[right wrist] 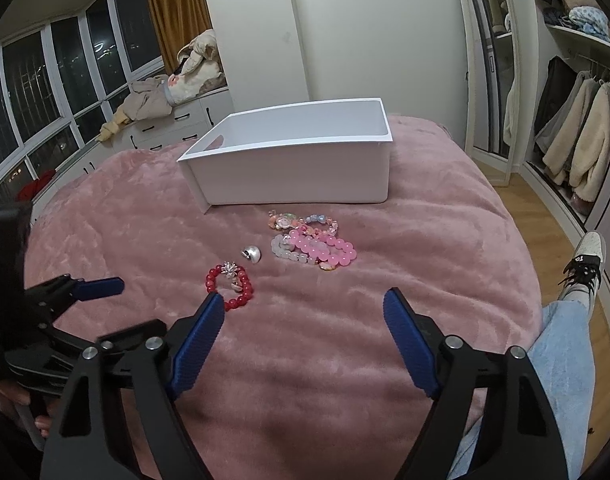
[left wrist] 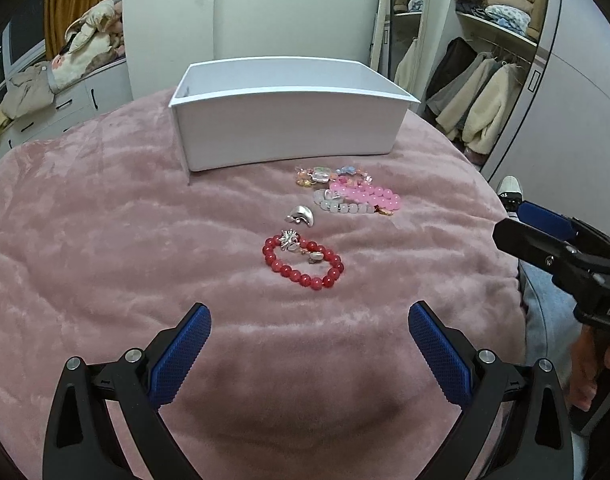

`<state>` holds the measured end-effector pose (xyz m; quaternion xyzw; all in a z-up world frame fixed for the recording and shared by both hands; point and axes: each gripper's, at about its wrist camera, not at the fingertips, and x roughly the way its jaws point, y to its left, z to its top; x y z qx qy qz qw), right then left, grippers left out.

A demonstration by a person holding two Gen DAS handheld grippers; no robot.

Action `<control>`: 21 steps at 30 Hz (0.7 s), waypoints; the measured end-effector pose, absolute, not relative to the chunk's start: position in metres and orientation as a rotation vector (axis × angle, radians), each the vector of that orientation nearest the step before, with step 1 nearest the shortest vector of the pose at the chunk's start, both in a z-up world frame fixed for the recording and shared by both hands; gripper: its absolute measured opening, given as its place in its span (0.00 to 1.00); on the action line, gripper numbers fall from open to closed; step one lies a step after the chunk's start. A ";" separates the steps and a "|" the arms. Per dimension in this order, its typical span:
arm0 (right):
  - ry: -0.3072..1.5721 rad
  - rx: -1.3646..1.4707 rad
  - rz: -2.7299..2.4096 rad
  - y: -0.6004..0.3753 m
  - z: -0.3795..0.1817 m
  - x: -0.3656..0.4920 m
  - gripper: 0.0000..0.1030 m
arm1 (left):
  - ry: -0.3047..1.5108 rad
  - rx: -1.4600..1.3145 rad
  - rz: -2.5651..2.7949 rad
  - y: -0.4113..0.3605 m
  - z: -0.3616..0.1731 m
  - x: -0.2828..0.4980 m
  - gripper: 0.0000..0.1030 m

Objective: Organize jewelry
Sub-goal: 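Lower the left tool over the red bead bracelet while the right tool reaches the pink bead bracelet, then close the left tool on the red bracelet while the right tool grips the pink bracelet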

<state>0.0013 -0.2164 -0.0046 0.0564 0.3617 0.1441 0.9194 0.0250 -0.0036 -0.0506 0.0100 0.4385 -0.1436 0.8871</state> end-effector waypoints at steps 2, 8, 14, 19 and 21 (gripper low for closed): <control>0.747 0.122 0.293 -0.216 -0.007 0.007 0.71 | 0.905 0.025 -0.312 -0.006 -0.056 0.029 0.97; 0.773 0.103 0.312 -0.210 -0.018 0.042 0.60 | 0.933 0.010 -0.342 -0.016 -0.082 0.053 0.97; 0.837 0.033 0.358 -0.190 -0.043 0.101 0.52 | 0.934 -0.004 -0.318 -0.021 -0.102 0.087 0.95; 0.941 0.036 0.374 -0.182 -0.068 0.140 0.35 | 1.014 0.027 -0.258 -0.023 -0.128 0.111 0.76; 0.987 0.030 0.358 -0.177 -0.079 0.147 0.23 | 1.010 0.050 -0.250 -0.025 -0.126 0.111 0.67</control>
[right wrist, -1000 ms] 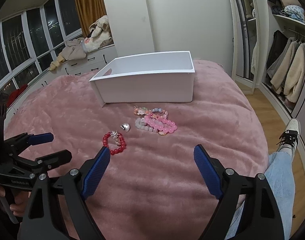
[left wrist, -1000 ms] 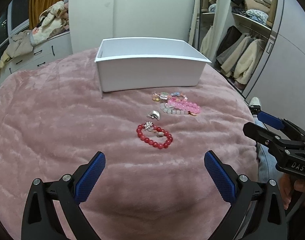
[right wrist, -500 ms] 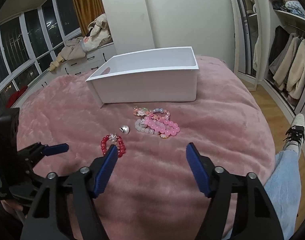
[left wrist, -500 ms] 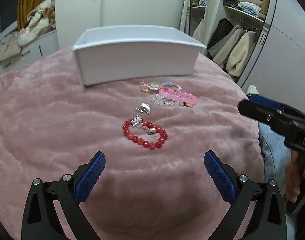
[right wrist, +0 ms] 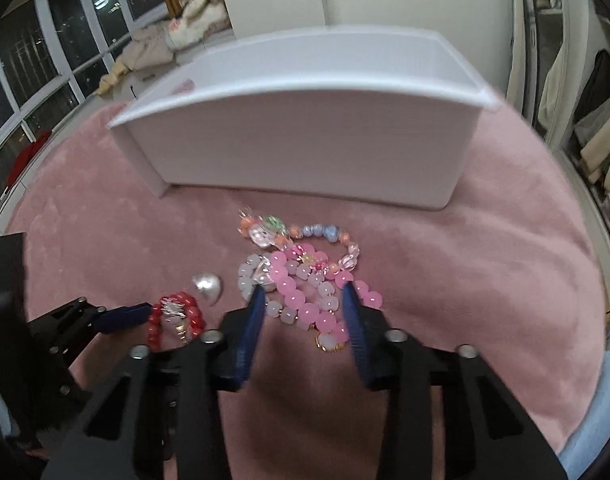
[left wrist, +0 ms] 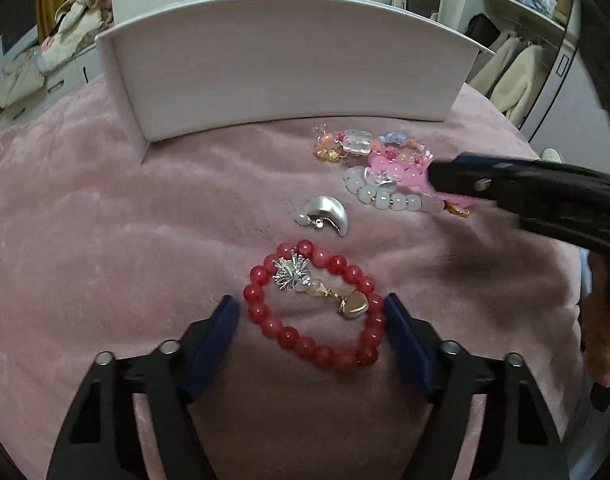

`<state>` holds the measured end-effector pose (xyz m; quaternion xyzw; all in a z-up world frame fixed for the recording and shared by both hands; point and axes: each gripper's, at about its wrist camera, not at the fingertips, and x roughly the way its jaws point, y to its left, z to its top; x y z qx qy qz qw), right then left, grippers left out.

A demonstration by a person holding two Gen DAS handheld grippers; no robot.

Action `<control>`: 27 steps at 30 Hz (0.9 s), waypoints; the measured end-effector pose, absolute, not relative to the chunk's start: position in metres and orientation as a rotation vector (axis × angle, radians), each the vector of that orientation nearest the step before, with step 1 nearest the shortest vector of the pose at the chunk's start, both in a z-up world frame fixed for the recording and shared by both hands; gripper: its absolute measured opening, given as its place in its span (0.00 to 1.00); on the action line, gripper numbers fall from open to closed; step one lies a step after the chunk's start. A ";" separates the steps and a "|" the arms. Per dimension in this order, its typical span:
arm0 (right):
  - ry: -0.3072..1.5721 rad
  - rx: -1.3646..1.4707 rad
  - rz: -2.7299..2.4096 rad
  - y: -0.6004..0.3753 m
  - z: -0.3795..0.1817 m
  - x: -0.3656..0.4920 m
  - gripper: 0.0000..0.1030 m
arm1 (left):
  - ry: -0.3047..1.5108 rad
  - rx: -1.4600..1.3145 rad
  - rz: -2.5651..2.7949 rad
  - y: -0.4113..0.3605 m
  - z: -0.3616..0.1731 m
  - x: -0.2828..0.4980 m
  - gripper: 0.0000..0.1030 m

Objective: Organize jewelry
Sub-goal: 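Close the left tool on the red bracelet while the right tool grips the pink bracelet, then carry both bracelets over the white box and open both tools to drop them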

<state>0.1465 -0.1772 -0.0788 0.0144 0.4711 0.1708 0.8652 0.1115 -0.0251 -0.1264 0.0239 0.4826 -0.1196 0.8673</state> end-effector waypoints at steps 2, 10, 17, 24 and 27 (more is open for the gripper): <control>1.000 -0.010 0.364 -0.167 -0.083 0.146 0.14 | 1.018 0.063 -0.244 -0.025 -0.125 0.112 0.51; 0.904 0.129 0.458 -0.171 -0.058 0.132 0.11 | 1.041 0.065 -0.234 -0.013 -0.108 0.108 0.23; 0.844 0.229 0.516 -0.184 -0.029 0.117 0.11 | 1.011 0.047 -0.222 0.000 -0.077 0.093 0.23; 0.810 0.286 0.534 -0.205 -0.007 0.091 0.11 | 0.968 0.023 -0.226 0.000 -0.047 0.076 0.07; 0.791 0.290 0.525 -0.218 0.000 0.079 0.11 | 0.944 0.031 -0.226 -0.004 -0.036 0.072 0.06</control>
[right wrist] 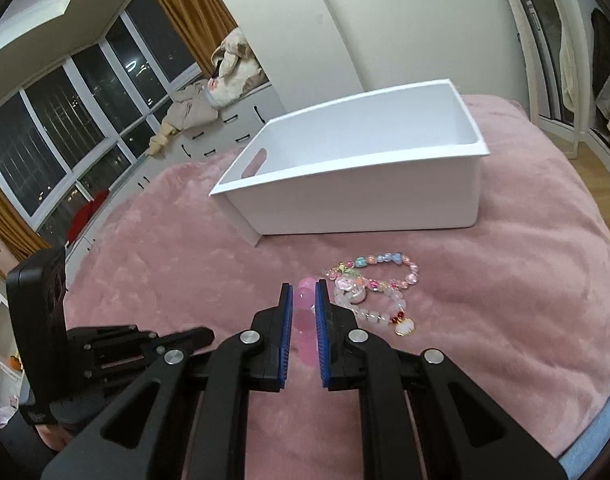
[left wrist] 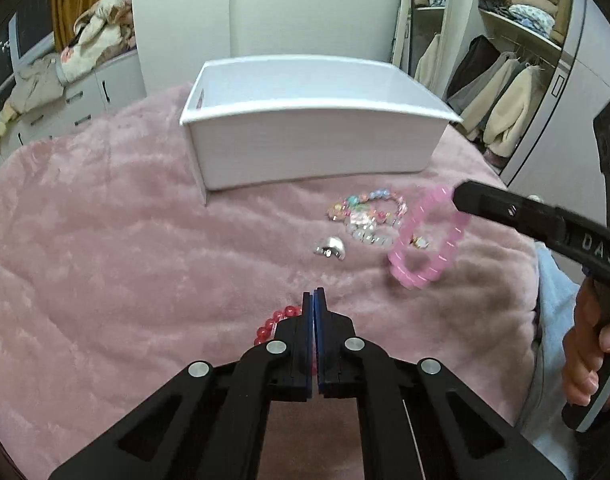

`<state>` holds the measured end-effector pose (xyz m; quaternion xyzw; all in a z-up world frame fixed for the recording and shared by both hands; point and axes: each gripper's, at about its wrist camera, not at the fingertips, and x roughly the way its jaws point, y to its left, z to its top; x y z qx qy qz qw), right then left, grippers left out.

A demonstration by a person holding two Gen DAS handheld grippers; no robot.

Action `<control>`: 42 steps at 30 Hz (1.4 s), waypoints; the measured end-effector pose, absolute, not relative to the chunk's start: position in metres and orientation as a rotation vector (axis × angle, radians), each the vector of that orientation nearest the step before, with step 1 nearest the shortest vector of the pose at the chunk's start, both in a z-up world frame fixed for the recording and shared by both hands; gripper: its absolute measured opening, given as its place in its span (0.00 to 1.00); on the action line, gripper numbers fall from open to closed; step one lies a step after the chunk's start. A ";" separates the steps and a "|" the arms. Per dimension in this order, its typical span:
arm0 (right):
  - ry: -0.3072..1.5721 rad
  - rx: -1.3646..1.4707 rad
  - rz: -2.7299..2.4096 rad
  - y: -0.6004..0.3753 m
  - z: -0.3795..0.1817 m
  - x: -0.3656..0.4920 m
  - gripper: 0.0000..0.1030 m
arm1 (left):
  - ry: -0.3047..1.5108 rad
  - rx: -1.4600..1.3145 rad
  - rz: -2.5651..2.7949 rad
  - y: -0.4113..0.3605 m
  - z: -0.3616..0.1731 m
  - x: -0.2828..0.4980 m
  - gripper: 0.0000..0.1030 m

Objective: Organize jewelry
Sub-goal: 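Carry both bracelets over the white box and open both tools to drop them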

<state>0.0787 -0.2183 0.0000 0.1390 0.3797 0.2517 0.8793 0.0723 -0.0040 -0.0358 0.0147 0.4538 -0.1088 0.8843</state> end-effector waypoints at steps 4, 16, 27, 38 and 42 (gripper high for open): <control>0.792 0.287 0.500 -0.232 -0.003 0.069 0.11 | 0.906 0.064 -0.217 -0.004 -0.029 0.066 0.14; 0.766 0.287 0.532 -0.240 -0.004 0.052 0.11 | 1.056 0.097 -0.170 -0.017 -0.106 0.058 0.53; 0.747 0.288 0.551 -0.239 0.002 0.051 0.12 | 1.044 0.094 -0.161 -0.027 -0.099 0.063 0.15; 0.731 0.340 0.574 -0.241 0.005 0.048 0.12 | 0.945 0.039 -0.206 -0.027 -0.044 0.062 0.15; 0.737 0.416 0.634 -0.236 0.007 0.053 0.12 | 0.907 0.006 -0.216 -0.020 -0.022 0.062 0.15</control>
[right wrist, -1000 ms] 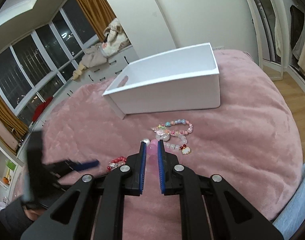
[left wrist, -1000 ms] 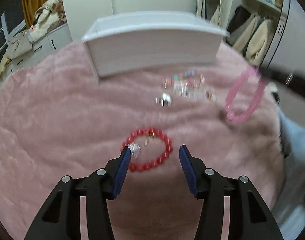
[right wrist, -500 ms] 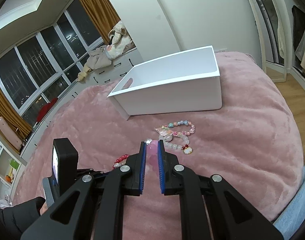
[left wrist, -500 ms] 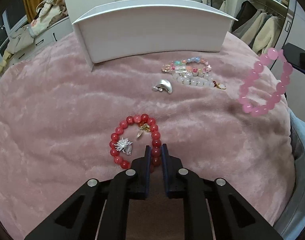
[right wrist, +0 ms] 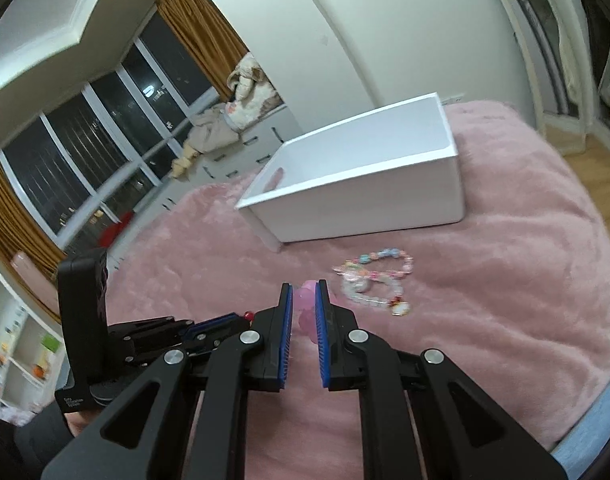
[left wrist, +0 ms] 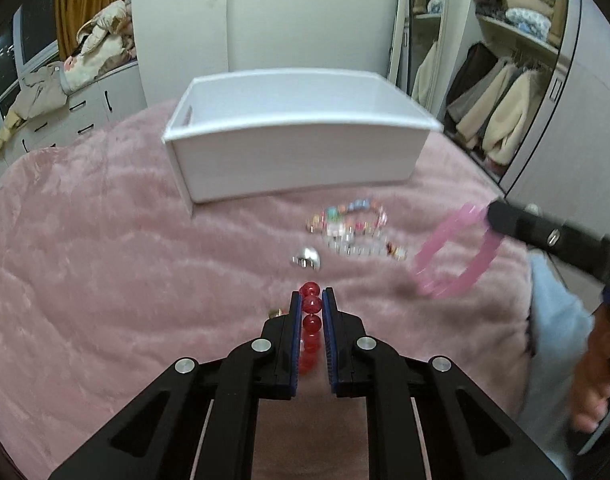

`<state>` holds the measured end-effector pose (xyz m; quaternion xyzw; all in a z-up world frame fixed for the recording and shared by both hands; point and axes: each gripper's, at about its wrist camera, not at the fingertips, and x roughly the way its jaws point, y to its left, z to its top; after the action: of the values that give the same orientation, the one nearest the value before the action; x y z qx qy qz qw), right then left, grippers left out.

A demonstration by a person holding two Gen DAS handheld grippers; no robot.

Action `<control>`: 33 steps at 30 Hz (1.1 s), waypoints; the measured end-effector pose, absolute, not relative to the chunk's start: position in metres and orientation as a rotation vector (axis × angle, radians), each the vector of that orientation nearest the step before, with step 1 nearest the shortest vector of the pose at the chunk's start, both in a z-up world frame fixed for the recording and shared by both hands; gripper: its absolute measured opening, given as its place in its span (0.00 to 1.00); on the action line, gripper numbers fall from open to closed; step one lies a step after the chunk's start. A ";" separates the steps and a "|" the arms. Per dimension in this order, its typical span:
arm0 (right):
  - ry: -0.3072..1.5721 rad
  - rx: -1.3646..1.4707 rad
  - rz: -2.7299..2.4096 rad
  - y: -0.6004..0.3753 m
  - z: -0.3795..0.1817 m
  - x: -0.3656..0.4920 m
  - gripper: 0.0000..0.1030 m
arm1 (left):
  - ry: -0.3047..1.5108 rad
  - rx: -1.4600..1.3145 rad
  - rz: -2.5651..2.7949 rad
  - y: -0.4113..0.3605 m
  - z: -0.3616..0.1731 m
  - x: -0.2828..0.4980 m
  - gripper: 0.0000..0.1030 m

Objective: Organize jewelry
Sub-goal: 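Carry both bracelets over the white box and open both tools to drop them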

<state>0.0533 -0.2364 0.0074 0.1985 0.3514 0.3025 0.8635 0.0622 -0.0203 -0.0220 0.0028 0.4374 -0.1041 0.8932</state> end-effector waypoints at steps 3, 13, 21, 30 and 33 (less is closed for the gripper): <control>0.740 0.445 0.670 -0.232 0.017 0.054 0.12 | 0.898 -0.038 -0.223 -0.011 -0.008 0.063 0.15; 0.703 0.572 0.688 -0.252 0.077 0.060 0.12 | 0.834 -0.041 -0.239 0.009 0.047 0.066 0.15; 0.687 0.523 0.663 -0.250 0.104 0.101 0.12 | 0.814 -0.007 -0.251 0.002 0.077 0.097 0.15; 0.702 0.494 0.655 -0.250 0.105 0.191 0.12 | 0.826 -0.032 -0.230 0.000 0.099 0.180 0.15; 0.690 0.459 0.624 -0.252 0.101 0.219 0.12 | 0.814 -0.020 -0.196 -0.003 0.095 0.211 0.15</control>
<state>0.2189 -0.2521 0.1012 0.2191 0.3296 0.2983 0.8685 0.2113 -0.0034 0.0950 -0.0097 0.3954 -0.0952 0.9135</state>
